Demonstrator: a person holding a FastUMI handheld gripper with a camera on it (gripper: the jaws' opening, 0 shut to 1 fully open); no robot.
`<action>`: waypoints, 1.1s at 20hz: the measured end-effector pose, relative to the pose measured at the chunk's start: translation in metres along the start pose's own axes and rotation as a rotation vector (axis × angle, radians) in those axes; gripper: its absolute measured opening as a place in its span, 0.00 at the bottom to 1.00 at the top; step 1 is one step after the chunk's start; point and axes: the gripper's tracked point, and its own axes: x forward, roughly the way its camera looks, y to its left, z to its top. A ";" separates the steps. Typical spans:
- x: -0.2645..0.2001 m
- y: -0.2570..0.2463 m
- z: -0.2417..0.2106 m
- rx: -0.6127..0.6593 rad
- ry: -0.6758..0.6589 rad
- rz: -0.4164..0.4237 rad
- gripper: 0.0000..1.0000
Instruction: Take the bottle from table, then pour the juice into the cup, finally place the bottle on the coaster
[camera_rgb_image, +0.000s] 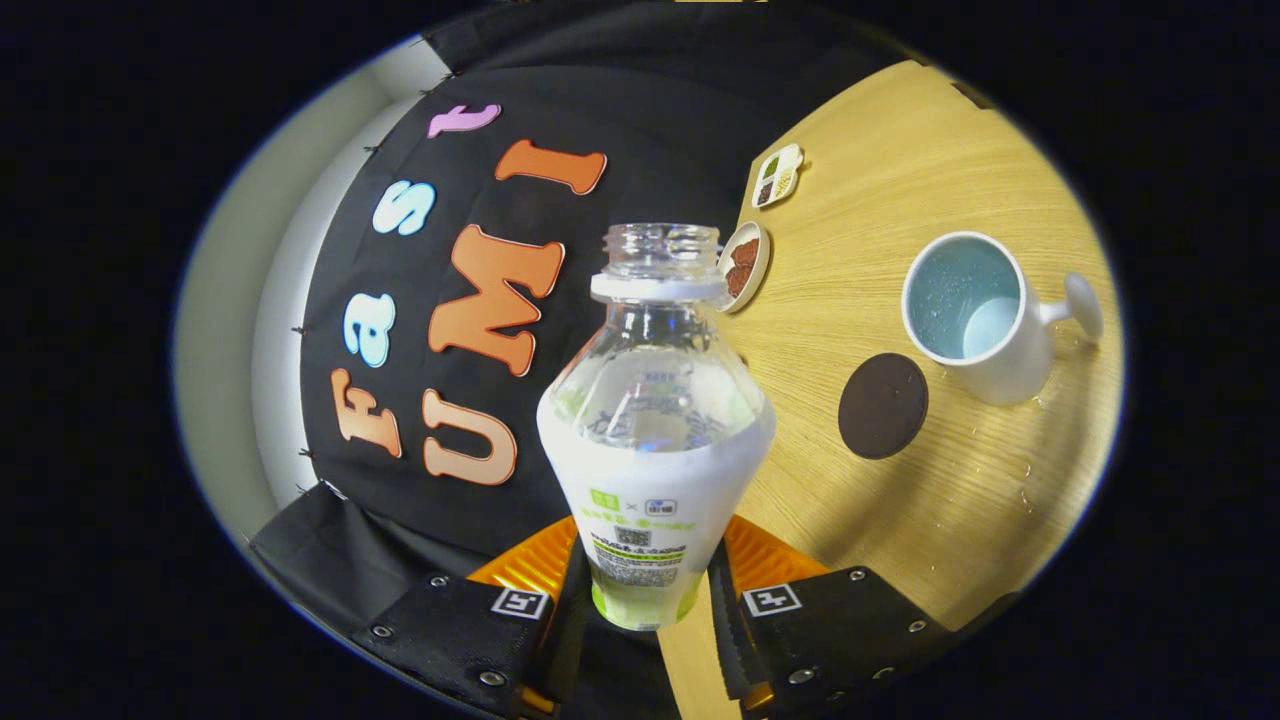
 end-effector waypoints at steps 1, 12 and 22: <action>0.002 0.000 0.001 0.030 0.000 -0.001 0.56; 0.006 -0.008 -0.006 0.264 0.030 -0.051 0.56; 0.002 -0.017 0.004 0.416 0.013 -0.089 0.56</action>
